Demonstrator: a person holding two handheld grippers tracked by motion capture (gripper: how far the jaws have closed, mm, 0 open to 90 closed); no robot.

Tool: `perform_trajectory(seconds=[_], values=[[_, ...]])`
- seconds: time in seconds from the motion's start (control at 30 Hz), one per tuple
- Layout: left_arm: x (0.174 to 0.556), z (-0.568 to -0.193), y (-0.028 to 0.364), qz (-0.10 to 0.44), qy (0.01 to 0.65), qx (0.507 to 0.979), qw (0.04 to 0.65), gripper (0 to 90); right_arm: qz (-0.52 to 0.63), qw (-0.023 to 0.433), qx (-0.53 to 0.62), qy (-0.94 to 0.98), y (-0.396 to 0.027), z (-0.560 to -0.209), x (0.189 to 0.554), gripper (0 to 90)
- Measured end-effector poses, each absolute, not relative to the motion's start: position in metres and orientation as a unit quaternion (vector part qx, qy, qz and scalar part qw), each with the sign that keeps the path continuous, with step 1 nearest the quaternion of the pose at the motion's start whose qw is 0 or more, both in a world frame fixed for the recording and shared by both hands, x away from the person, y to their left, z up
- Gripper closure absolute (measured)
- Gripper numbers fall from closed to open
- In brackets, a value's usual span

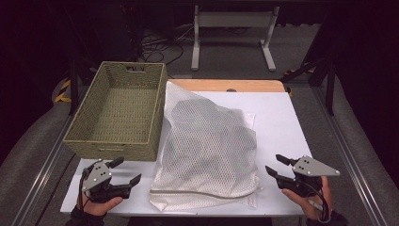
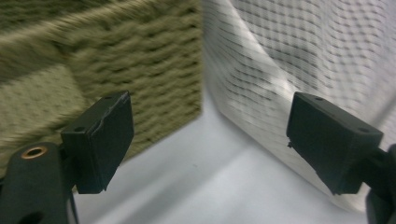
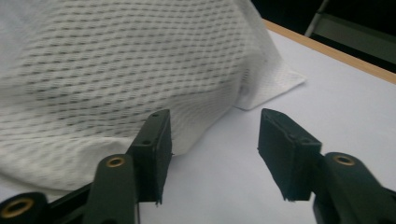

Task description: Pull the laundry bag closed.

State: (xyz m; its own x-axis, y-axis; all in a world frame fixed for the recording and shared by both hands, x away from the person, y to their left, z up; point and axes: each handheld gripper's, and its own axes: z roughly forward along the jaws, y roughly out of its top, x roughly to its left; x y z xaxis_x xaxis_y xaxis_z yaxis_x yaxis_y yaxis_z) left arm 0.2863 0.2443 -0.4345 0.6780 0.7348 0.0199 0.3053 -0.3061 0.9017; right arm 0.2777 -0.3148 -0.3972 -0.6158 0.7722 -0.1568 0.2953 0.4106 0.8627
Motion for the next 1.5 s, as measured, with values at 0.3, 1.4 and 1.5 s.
perform_trajectory(seconds=[0.3, 1.4, 1.5], values=[[0.298, -0.459, 0.248, 0.194, 0.367, 0.791, 0.45, 9.7, 0.417, 0.28, 0.368, 0.783, -0.341, -0.428, 0.304, 26.4], [0.294, -0.461, 0.246, 0.205, 0.376, 0.794, 0.432, 7.1, 0.397, 0.31, 0.42, 0.755, -0.352, -0.44, 0.3, 20.2], [0.296, -0.461, 0.243, 0.202, 0.38, 0.792, 0.433, 7.2, 0.4, 0.306, 0.423, 0.753, -0.352, -0.44, 0.298, 20.4]])
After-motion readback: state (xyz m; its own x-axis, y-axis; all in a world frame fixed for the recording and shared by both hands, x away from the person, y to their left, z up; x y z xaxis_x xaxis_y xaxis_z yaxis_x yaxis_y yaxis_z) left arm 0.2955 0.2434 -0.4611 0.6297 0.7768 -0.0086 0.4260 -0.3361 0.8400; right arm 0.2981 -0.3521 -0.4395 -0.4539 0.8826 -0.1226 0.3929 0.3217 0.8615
